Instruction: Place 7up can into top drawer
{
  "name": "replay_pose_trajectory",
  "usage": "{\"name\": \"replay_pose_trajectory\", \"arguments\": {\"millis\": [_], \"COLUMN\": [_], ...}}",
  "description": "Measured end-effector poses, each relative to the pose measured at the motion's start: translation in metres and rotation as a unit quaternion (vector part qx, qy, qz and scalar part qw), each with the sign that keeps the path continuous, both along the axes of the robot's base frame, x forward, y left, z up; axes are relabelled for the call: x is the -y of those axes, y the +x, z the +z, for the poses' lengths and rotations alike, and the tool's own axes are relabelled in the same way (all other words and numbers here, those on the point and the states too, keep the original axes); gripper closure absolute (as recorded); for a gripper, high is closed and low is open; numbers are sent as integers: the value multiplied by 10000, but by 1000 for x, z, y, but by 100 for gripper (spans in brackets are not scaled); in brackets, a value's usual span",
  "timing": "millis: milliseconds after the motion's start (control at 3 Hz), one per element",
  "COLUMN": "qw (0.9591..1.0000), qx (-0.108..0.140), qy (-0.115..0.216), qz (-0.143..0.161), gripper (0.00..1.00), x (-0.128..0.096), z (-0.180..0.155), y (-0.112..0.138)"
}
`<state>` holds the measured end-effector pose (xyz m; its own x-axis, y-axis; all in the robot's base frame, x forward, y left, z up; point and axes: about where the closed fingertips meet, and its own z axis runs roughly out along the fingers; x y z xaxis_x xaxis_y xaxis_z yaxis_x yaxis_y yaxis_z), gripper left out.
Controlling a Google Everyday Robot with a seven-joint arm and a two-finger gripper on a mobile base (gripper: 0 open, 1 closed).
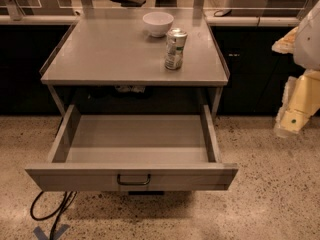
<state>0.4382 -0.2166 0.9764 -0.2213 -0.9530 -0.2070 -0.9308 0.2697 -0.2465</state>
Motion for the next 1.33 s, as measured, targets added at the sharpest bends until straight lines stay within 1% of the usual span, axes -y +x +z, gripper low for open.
{"name": "replay_pose_trajectory", "arguments": {"millis": [333, 667, 1000, 1333], "qw": [10000, 9999, 9992, 9972], "qx": [1, 56, -68, -123], "qy": [1, 86, 348, 679], "qz": [1, 45, 175, 294], "gripper": [0, 0, 0, 0], "x": [0, 0, 0, 0], "z": [0, 3, 2, 2], "y": [0, 12, 46, 93]}}
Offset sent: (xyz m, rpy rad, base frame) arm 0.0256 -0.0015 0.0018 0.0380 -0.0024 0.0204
